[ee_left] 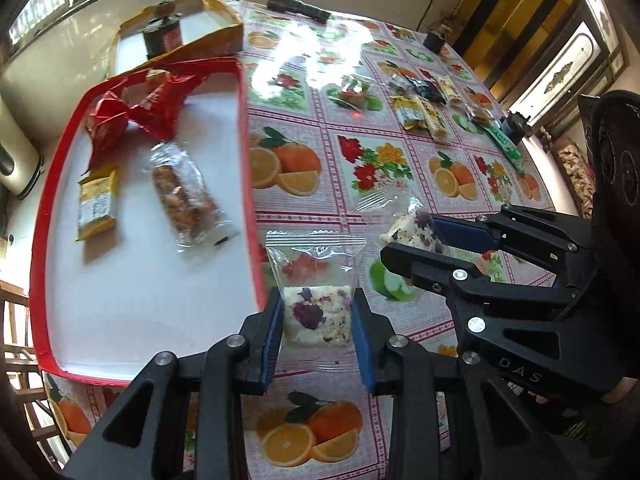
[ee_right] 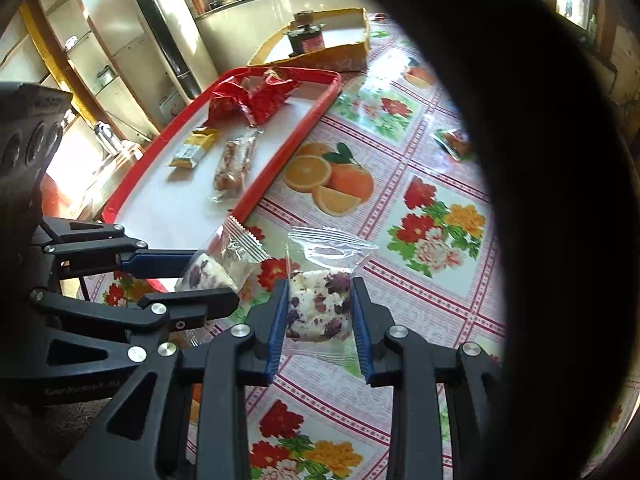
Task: Organize snacks
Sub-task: 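Carry both nougat squares over to the red-rimmed tray, then lower both nougat squares into the tray and open both tools, then withdraw both open tools from the tray toward the snacks on the table, then grasp the yellow-printed rice-cracker bar with the right tool while the left grasps a yellow-wrapped cake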
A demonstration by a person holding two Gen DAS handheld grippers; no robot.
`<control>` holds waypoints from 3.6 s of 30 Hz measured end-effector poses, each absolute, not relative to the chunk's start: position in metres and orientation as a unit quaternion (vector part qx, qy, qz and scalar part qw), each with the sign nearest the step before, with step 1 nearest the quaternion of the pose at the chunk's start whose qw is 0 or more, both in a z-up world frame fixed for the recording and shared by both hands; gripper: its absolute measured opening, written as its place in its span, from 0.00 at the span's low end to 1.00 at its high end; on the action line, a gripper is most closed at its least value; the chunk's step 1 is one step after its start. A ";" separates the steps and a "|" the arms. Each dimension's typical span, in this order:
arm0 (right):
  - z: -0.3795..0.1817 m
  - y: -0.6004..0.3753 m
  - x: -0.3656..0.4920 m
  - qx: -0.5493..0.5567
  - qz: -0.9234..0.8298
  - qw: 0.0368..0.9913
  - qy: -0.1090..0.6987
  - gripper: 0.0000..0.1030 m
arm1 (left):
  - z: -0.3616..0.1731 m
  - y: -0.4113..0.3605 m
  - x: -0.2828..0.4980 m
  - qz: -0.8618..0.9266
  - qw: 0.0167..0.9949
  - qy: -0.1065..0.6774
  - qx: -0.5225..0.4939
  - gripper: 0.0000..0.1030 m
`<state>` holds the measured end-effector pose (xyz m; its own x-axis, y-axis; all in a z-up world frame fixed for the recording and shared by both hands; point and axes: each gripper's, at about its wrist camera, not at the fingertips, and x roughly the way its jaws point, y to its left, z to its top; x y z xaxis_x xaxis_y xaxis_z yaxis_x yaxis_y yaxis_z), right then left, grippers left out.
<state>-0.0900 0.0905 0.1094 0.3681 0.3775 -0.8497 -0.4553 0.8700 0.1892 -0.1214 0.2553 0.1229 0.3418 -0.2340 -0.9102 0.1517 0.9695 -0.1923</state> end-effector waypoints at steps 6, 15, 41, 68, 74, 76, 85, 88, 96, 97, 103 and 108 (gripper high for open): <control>0.118 0.140 -0.077 -0.056 0.289 0.822 0.488 0.31 | 0.126 0.302 -0.116 -0.069 0.829 0.554 -0.047 0.31; 0.096 0.204 -0.062 -0.072 0.329 0.795 0.504 0.31 | 0.107 0.359 -0.103 -0.012 0.822 0.567 -0.055 0.31; 0.081 0.252 -0.012 -0.103 0.307 0.807 0.494 0.32 | 0.085 0.395 -0.059 0.042 0.817 0.571 -0.059 0.32; 0.110 0.156 -0.076 -0.050 0.330 0.800 0.498 0.34 | 0.113 0.316 -0.100 0.068 0.841 0.537 -0.026 0.36; 0.104 0.105 -0.081 -0.012 0.303 0.804 0.511 0.35 | 0.116 0.266 -0.100 0.027 0.845 0.534 -0.003 0.37; 0.098 0.087 -0.082 0.000 0.290 0.803 0.521 0.36 | 0.114 0.245 -0.099 0.009 0.845 0.534 0.010 0.38; 0.069 -0.009 -0.080 0.053 0.204 0.807 0.552 0.37 | 0.088 0.168 -0.069 -0.052 0.820 0.569 0.031 0.39; 0.063 -0.044 -0.071 0.066 0.167 0.813 0.553 0.37 | 0.080 0.152 -0.056 -0.055 0.812 0.580 0.034 0.39; 0.064 -0.117 -0.016 0.101 0.104 0.838 0.527 0.36 | 0.069 0.119 -0.014 -0.044 0.804 0.591 0.050 0.39; 0.063 -0.120 -0.006 0.102 0.101 0.839 0.525 0.36 | 0.069 0.117 -0.008 -0.042 0.804 0.591 0.049 0.39; 0.054 -0.107 0.053 0.085 0.114 0.843 0.519 0.37 | 0.077 0.113 0.021 -0.024 0.811 0.582 0.045 0.38; 0.047 -0.100 0.082 0.075 0.111 0.845 0.517 0.37 | 0.087 0.116 0.041 -0.009 0.816 0.576 0.038 0.38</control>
